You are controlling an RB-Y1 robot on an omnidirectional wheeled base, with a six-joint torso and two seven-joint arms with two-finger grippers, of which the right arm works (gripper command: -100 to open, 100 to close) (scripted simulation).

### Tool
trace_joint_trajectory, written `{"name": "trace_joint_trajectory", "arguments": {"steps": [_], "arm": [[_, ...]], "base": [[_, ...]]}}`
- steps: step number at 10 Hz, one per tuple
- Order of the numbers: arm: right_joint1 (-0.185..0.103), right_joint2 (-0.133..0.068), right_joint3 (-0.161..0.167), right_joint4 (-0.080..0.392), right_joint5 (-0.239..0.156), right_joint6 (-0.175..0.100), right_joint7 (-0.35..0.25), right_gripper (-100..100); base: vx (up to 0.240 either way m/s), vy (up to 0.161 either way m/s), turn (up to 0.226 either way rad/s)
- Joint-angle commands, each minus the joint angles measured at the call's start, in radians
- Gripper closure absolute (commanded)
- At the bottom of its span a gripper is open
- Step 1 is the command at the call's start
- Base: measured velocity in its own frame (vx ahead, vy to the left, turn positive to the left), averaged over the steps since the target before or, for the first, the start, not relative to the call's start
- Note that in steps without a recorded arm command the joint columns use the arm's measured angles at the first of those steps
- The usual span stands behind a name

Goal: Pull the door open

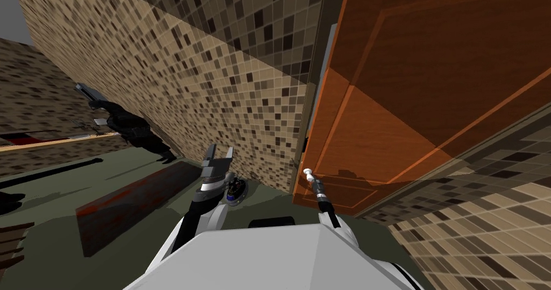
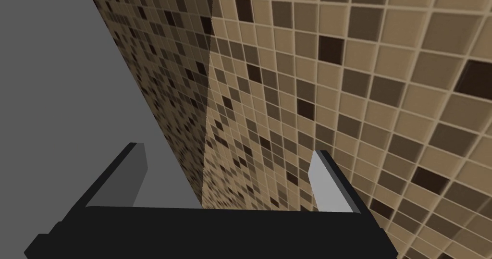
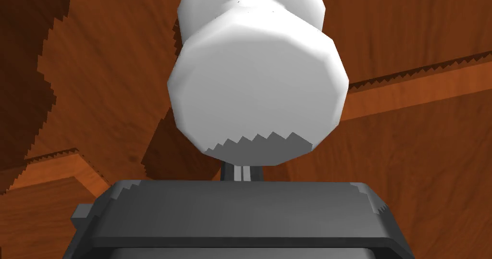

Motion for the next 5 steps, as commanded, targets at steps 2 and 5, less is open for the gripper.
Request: {"name": "trace_joint_trajectory", "arguments": {"steps": [2, 5], "arm": [[-0.005, 0.008, 0.005, -0.002, -0.022, 0.006, -0.055, -100], [-0.012, 0.018, 0.012, -0.005, -0.049, 0.012, -0.125, -100]], "base": [[-0.087, -0.026, 0.029], [-0.094, 0.025, 0.049]]}}
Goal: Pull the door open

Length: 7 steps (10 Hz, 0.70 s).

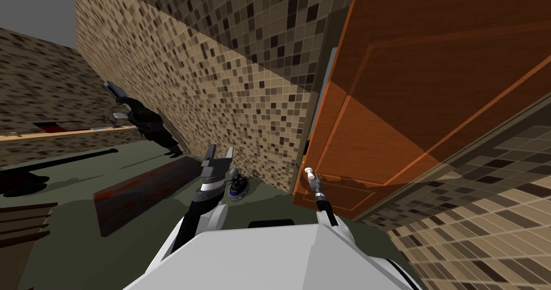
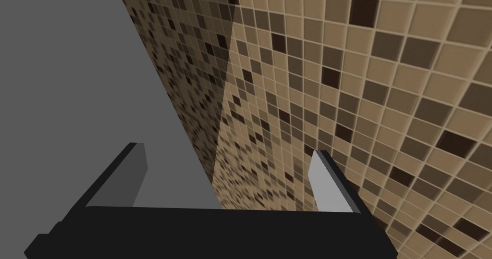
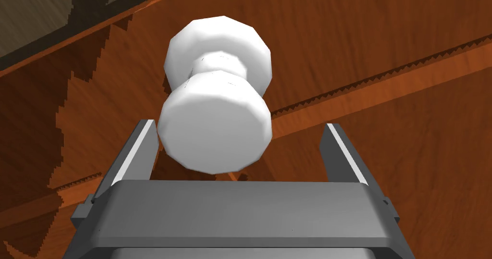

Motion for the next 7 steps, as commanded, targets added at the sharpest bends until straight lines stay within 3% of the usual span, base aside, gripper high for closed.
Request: {"name": "trace_joint_trajectory", "arguments": {"steps": [1, 7], "arm": [[0.000, 0.008, 0.004, -0.011, -0.017, 0.007, -0.048, -100], [-0.012, 0.027, 0.017, -0.016, -0.065, 0.018, -0.194, -100]], "base": [[-0.079, -0.008, 0.049], [-0.062, -0.013, 0.036]]}}
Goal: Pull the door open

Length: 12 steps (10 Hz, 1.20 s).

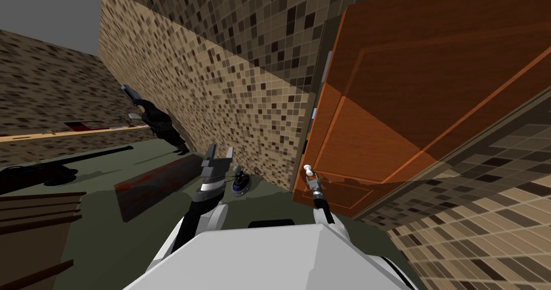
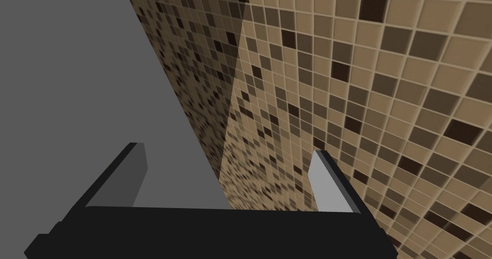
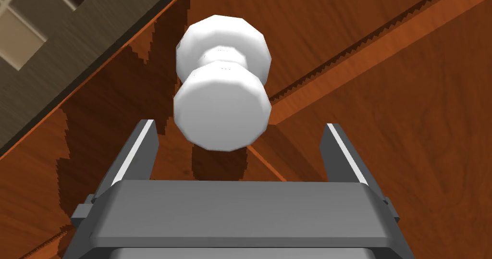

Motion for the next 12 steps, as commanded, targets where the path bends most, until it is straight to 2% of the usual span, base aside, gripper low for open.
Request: {"name": "trace_joint_trajectory", "arguments": {"steps": [1, 2, 6, 7, 11, 12], "arm": [[-0.006, 0.006, 0.004, 0.003, -0.016, 0.002, -0.050, -100], [-0.006, 0.006, 0.004, 0.003, -0.016, 0.002, -0.055, -100], [-0.016, 0.024, 0.016, -0.001, -0.057, 0.011, -0.174, -100], [-0.016, 0.024, 0.016, -0.001, -0.057, 0.011, -0.179, -100], [-0.026, 0.042, 0.028, -0.005, -0.099, 0.020, -0.297, -100], [-0.026, 0.042, 0.028, -0.005, -0.099, 0.020, -0.304, -100]], "base": [[-0.043, -0.010, 0.036], [-0.037, -0.012, 0.021], [-0.056, -0.010, 0.038], [-0.041, -0.014, 0.018], [-0.056, -0.017, 0.037], [-0.036, -0.011, 0.021]]}}
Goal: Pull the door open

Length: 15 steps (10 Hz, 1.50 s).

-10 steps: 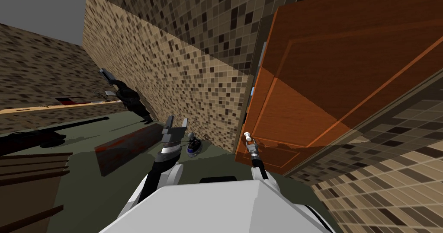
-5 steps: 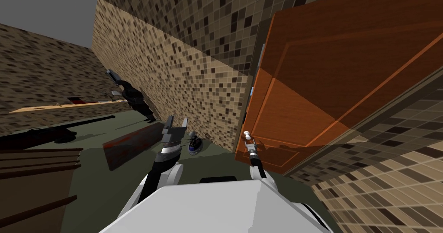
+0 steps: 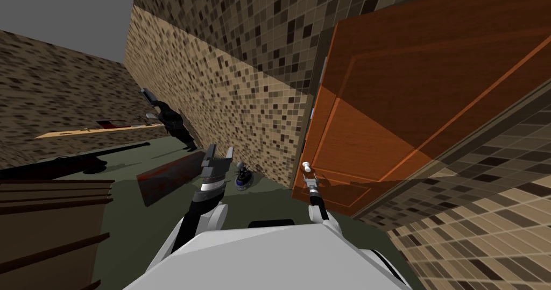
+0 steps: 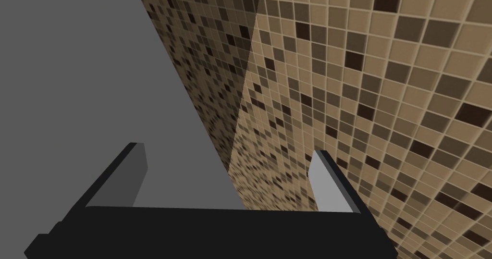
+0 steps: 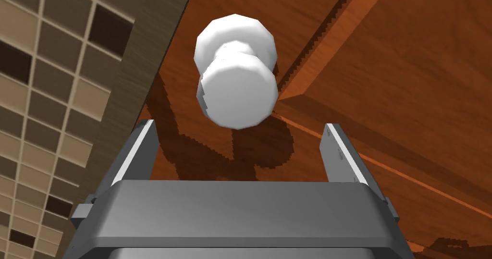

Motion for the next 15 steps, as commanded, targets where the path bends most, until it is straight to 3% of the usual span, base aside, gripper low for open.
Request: {"name": "trace_joint_trajectory", "arguments": {"steps": [1, 13, 15], "arm": [[0.000, 0.007, 0.004, -0.009, -0.016, 0.008, -0.050, -100], [-0.024, 0.053, 0.035, -0.019, -0.117, 0.028, -0.334, -100], [-0.023, 0.053, 0.035, -0.021, -0.117, 0.029, -0.335, -100]], "base": [[-0.048, -0.011, 0.039], [-0.072, -0.020, 0.032], [-0.072, -0.018, 0.012]]}}
